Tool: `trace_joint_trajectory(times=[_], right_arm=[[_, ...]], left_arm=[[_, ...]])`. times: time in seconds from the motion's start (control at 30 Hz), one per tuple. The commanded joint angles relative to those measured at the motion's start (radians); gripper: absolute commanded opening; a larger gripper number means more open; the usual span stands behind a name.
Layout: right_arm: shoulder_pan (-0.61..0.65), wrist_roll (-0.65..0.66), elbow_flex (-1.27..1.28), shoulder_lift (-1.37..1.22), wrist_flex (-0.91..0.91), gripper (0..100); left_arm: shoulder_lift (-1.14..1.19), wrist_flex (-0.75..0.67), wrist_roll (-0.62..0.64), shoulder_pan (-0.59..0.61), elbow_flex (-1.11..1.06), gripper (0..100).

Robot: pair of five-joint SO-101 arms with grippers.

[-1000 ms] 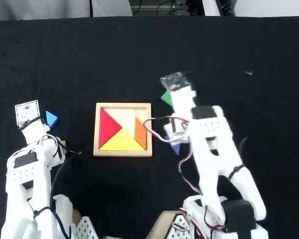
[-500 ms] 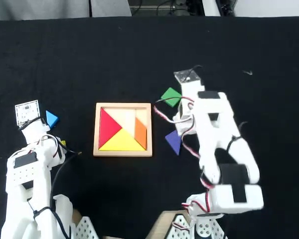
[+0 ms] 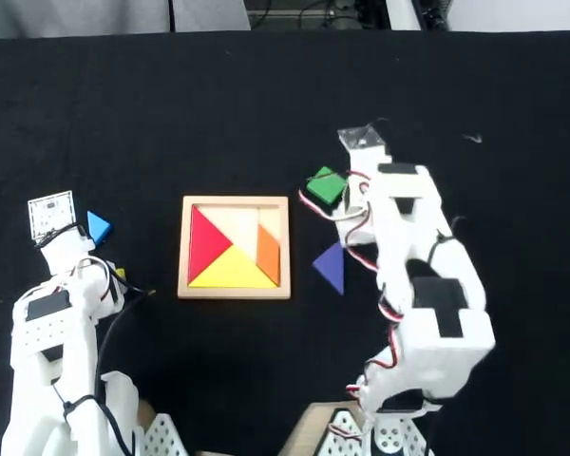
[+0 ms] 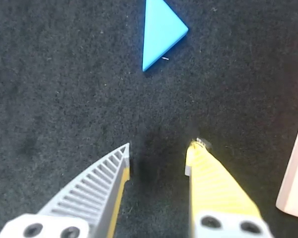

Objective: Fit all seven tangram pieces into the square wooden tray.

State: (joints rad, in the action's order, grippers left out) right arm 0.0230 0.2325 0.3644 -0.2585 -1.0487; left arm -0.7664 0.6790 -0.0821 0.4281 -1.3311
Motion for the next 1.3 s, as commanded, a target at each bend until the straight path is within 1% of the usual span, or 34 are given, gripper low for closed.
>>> trace_joint_trajectory(times=[0.0,0.07,0.17,0.23,0.3,0.4,0.53,0.6,0.67,0.77,0.8,1.03,1.17,1.27], right_arm=[[0.1,-0.002,-0.122,-0.024,-0.037,1.2],[0.133,-0.002,-0.156,-0.045,-0.048,1.2],[0.138,-0.002,-0.194,-0.047,-0.086,1.2],[0.137,0.0,-0.2,-0.013,-0.123,1.2],[0.14,0.031,-0.177,0.056,-0.16,1.2],[0.163,0.072,-0.045,0.232,-0.153,1.2],[0.229,0.112,0.274,0.516,-0.041,1.3],[0.25,0.095,0.394,0.63,-0.012,1.7],[0.253,0.06,0.43,0.679,-0.04,5.7],[0.253,0.048,0.427,0.659,-0.086,17.7],[0.255,0.048,0.427,0.642,-0.086,19.8],[0.315,0.049,0.423,0.503,0.015,21.8],[0.307,0.051,0.392,0.42,0.031,22.7],[0.308,0.078,0.381,0.381,0.035,22.7]], left_arm=[[-0.02,-0.015,0.003,-0.012,0.004,19],[-0.02,-0.015,0.003,-0.012,0.004,19],[-0.02,-0.015,0.003,-0.012,0.004,19],[-0.02,-0.015,0.003,-0.012,0.004,19],[-0.02,-0.015,0.003,-0.012,0.004,19],[-0.02,-0.015,0.003,-0.012,0.004,19],[-0.02,-0.015,0.003,-0.012,0.004,19],[-0.02,-0.015,0.003,-0.013,0.004,19],[-0.02,-0.015,0.003,-0.013,0.004,19],[-0.02,-0.015,0.003,-0.013,0.004,19],[-0.02,-0.015,0.003,-0.013,0.004,19],[-0.02,-0.015,0.003,-0.013,0.004,19],[-0.02,-0.015,0.003,-0.013,0.004,19],[-0.02,-0.015,0.003,-0.013,0.004,19]])
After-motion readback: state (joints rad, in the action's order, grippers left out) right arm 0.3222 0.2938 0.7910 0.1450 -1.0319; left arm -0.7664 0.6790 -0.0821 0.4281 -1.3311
